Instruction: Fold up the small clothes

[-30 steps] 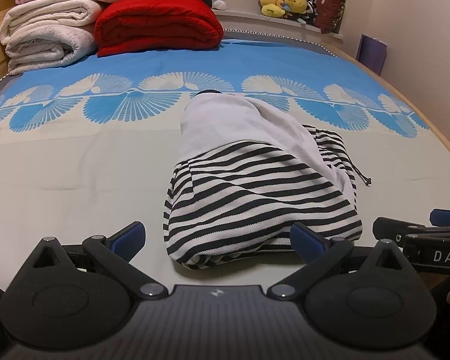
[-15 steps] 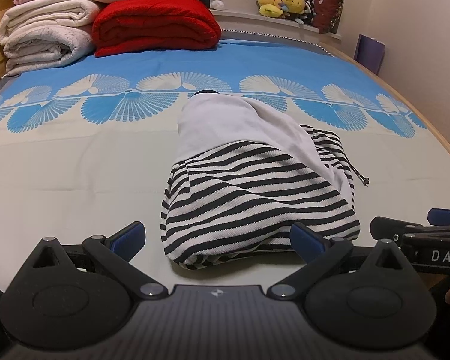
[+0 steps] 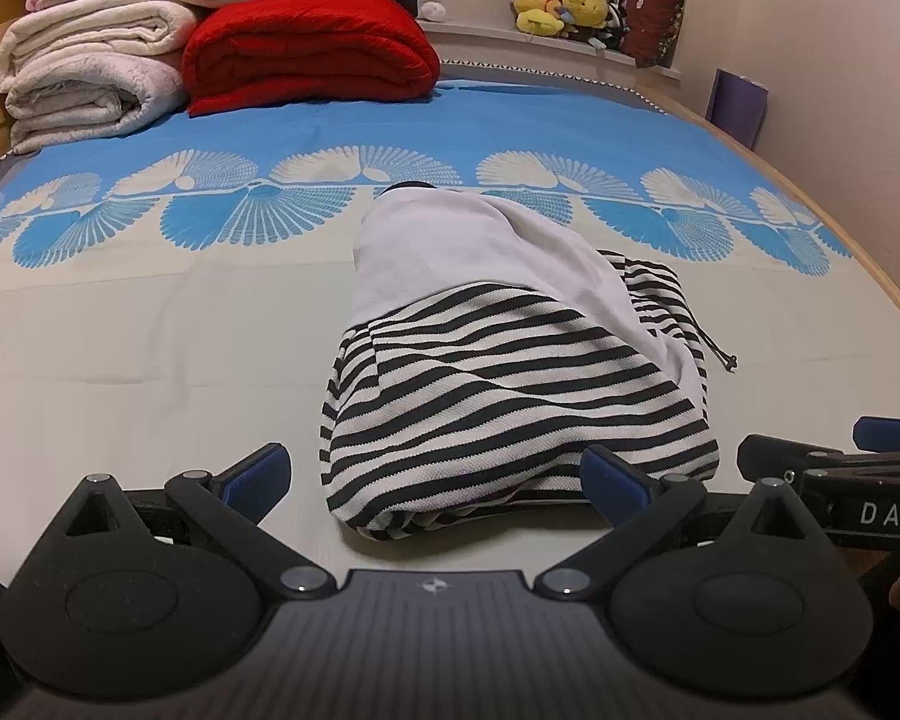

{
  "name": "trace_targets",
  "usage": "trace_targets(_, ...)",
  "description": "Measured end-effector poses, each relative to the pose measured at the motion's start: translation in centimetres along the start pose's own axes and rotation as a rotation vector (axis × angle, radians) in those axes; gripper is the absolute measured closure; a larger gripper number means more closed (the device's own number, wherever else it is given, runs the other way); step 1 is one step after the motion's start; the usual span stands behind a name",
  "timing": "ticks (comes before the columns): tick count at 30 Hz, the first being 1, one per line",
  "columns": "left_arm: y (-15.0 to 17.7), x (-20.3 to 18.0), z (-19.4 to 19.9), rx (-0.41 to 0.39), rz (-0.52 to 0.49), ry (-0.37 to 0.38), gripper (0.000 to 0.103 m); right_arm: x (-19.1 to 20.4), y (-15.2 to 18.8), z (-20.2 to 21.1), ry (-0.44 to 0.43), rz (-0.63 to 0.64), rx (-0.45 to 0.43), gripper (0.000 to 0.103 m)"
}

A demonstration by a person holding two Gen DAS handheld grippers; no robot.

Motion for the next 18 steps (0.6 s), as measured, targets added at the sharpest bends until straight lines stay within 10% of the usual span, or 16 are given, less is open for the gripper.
trace_targets(18, 0.01, 0.1, 0.01, -0.011, -0.017, -0.002, 0.0, -0.01, 0.01, 0.01, -0.002, -0.002, 0.0, 0.002)
Point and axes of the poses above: each gripper's, at about its wrist camera, not at the fingertips, and z roughly against the way its jaws point, x to its left, y to its underside, the point moved 10 cm from there along -z, roughly the way its jaws point, and after that the axes turned 11 degrees about x, right-handed, at the moved point
